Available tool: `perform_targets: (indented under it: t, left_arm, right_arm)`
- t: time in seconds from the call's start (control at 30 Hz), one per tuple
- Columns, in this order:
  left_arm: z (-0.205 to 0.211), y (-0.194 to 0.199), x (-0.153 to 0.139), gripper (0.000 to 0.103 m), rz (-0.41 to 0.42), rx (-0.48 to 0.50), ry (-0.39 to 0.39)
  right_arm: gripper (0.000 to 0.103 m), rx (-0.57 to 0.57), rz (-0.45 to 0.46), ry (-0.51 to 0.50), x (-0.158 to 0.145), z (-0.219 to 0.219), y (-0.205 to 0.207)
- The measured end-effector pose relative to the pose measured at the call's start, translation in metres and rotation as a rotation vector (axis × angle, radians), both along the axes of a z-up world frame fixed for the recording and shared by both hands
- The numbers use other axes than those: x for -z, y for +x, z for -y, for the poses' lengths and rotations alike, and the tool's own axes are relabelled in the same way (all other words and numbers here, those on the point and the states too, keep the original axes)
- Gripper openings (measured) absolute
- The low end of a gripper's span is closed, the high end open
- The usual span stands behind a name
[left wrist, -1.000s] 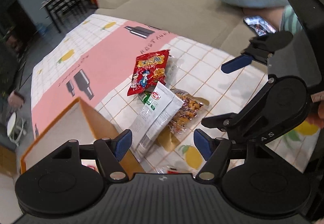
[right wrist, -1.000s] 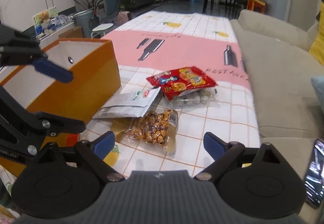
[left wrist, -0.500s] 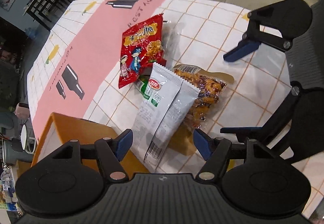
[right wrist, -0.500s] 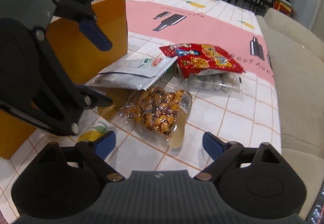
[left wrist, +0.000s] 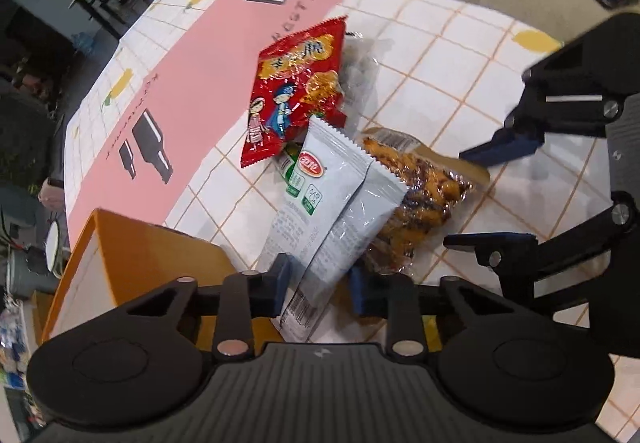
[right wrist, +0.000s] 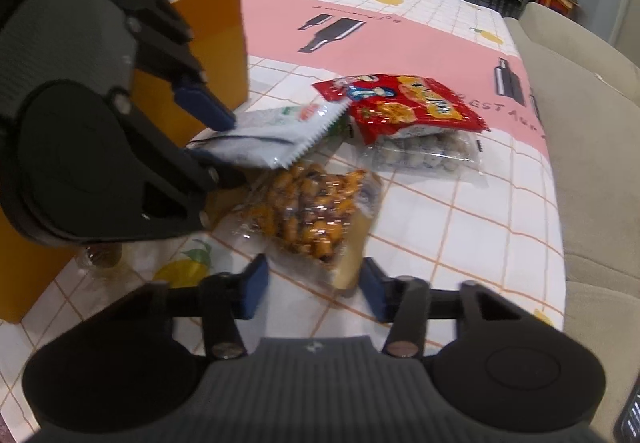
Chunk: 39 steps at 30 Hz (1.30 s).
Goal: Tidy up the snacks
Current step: 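Grasp the white packet with the left tool, then lift the white packet with the left tool while the right tool moves toward the nut bag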
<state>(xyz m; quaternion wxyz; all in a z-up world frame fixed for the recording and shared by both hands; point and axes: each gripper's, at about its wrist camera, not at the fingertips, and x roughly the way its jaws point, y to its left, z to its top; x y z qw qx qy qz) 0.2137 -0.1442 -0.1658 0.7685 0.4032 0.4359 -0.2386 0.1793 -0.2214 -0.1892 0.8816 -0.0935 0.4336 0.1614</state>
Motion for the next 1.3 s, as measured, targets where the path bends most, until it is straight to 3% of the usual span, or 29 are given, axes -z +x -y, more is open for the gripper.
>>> perform_targets:
  t: [0.1, 0.37, 0.4, 0.43, 0.5, 0.73, 1.03, 1.13, 1.2, 1.23, 1.3]
  left_arm:
    - [-0.003, -0.003, -0.009, 0.016, 0.027, -0.031, -0.028]
    - [-0.015, -0.017, -0.043, 0.009, 0.066, -0.119, -0.164]
    - [-0.018, -0.018, -0.047, 0.009, 0.062, -0.131, -0.186]
    - [-0.020, -0.021, -0.052, 0.009, 0.053, -0.144, -0.210]
    - [-0.024, -0.027, -0.061, 0.009, 0.037, -0.165, -0.261]
    - [-0.037, -0.054, -0.085, 0.009, -0.041, -0.228, -0.399]
    - [-0.064, -0.084, -0.086, 0.009, -0.144, -0.365, -0.533]
    - [-0.072, -0.083, -0.077, 0.009, -0.188, -0.422, -0.565]
    - [-0.076, -0.084, -0.071, 0.009, -0.209, -0.448, -0.578]
    - [-0.078, -0.084, -0.069, 0.009, -0.223, -0.455, -0.585]
    - [-0.079, -0.083, -0.063, 0.009, -0.244, -0.468, -0.598]
  right_arm:
    - [0.037, 0.008, -0.011, -0.001, -0.001, 0.000, 0.001]
    - [0.021, 0.033, -0.065, -0.013, -0.006, 0.002, -0.004]
    - [0.003, 0.039, -0.072, -0.020, -0.006, 0.003, -0.006]
    - [0.000, 0.050, -0.075, -0.039, -0.007, 0.004, -0.007]
    - [0.000, 0.072, -0.090, -0.072, -0.007, 0.008, -0.011]
    - [0.000, 0.147, -0.182, -0.032, -0.011, 0.029, -0.027]
    - [0.000, 0.209, -0.260, 0.023, -0.015, 0.044, -0.054]
    - [0.005, 0.193, -0.205, 0.048, -0.021, 0.042, -0.058]
    - [0.023, 0.163, -0.156, 0.063, -0.027, 0.036, -0.057]
    - [0.026, 0.145, -0.139, 0.080, -0.030, 0.033, -0.058]
    - [0.027, 0.107, -0.128, 0.098, -0.031, 0.025, -0.057]
